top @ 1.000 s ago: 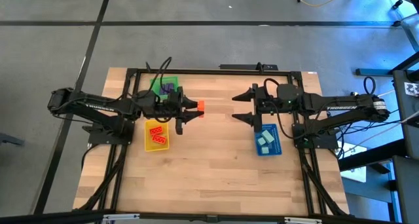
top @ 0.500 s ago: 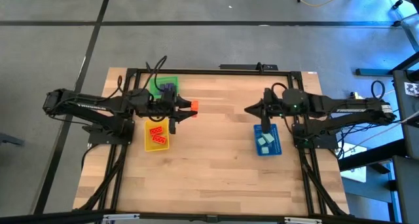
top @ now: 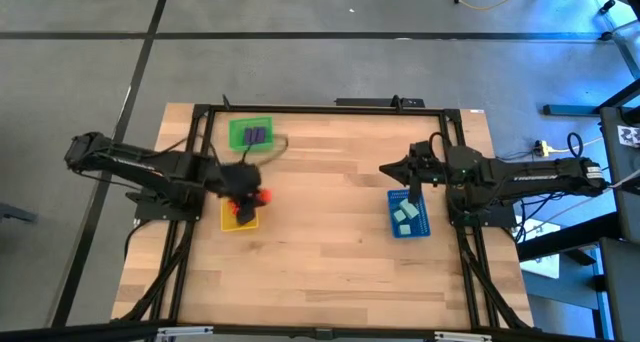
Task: Sort & place blocks by color
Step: Put the game piece into the yellow bin
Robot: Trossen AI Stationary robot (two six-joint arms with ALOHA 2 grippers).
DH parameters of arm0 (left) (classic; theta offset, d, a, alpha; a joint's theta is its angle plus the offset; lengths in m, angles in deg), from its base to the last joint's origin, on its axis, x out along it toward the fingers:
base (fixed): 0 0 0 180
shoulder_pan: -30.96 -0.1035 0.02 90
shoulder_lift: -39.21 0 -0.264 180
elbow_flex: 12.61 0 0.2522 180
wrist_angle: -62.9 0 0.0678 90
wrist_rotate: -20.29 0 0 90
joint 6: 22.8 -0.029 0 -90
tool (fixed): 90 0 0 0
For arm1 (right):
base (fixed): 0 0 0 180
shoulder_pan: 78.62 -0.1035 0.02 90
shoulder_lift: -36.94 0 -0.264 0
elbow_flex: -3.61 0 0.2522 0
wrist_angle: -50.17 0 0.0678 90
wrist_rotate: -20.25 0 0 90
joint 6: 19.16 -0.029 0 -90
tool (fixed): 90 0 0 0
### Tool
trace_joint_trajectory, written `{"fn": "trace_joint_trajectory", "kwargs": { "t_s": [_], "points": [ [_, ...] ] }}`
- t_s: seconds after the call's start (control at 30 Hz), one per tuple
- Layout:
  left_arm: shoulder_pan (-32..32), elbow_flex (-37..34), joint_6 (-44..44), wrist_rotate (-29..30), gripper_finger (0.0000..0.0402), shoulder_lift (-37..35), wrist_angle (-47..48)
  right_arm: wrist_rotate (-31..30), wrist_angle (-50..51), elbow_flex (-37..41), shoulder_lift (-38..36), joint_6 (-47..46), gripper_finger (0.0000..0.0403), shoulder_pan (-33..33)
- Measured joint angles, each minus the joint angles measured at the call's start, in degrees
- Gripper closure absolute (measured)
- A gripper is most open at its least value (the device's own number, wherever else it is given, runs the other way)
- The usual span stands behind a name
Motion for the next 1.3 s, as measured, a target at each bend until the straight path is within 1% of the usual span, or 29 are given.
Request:
{"fn": "trace_joint_trajectory", "kwargs": {
  "t_s": [0.07,0.17,0.3,0.53,0.77,0.9,0.97,1.07,1.17,1.3],
  "points": [
    [2.9,-0.1,4.1,0.4,0.0273,0.7,9.3,-0.1,-0.2,-0.2,0.5,0.0,0.0402,0.0],
    [6.7,-0.8,7.0,2.2,0.0273,2.1,15.2,-0.1,0.0,-0.2,1.5,0.0,0.0402,0.0],
    [7.8,-3.7,7.3,2.6,0.0273,4.7,15.4,-0.1,-0.2,-0.2,3.0,0.0,0.0402,0.0],
    [3.6,-9.0,7.2,0.5,0.0273,10.5,15.3,0.0,-0.4,-0.2,4.8,-0.1,0.0403,0.0],
    [2.6,-9.2,1.5,0.5,0.0273,11.8,12.9,0.1,-0.7,-0.2,4.8,-0.2,0.0403,0.0],
    [2.6,-9.2,1.3,0.4,0.0273,11.8,13.5,0.3,-0.7,-0.2,4.8,-0.1,0.0403,0.0],
    [2.6,-9.2,1.3,0.2,0.0257,11.8,14.1,1.0,-0.7,-0.2,4.8,-0.1,0.0403,0.0],
    [2.6,-9.2,1.3,0.1,0.0213,11.8,14.7,1.4,-0.6,-0.2,4.8,-0.1,0.0403,0.0],
    [2.6,-9.2,1.4,-1.3,0.0177,11.8,14.9,2.6,-0.6,-0.2,4.8,0.0,0.0403,0.0],
    [2.6,-9.2,2.6,-3.6,0.0149,11.7,14.9,2.6,-0.6,-0.2,4.8,0.1,0.0403,0.0]
  ]
}}
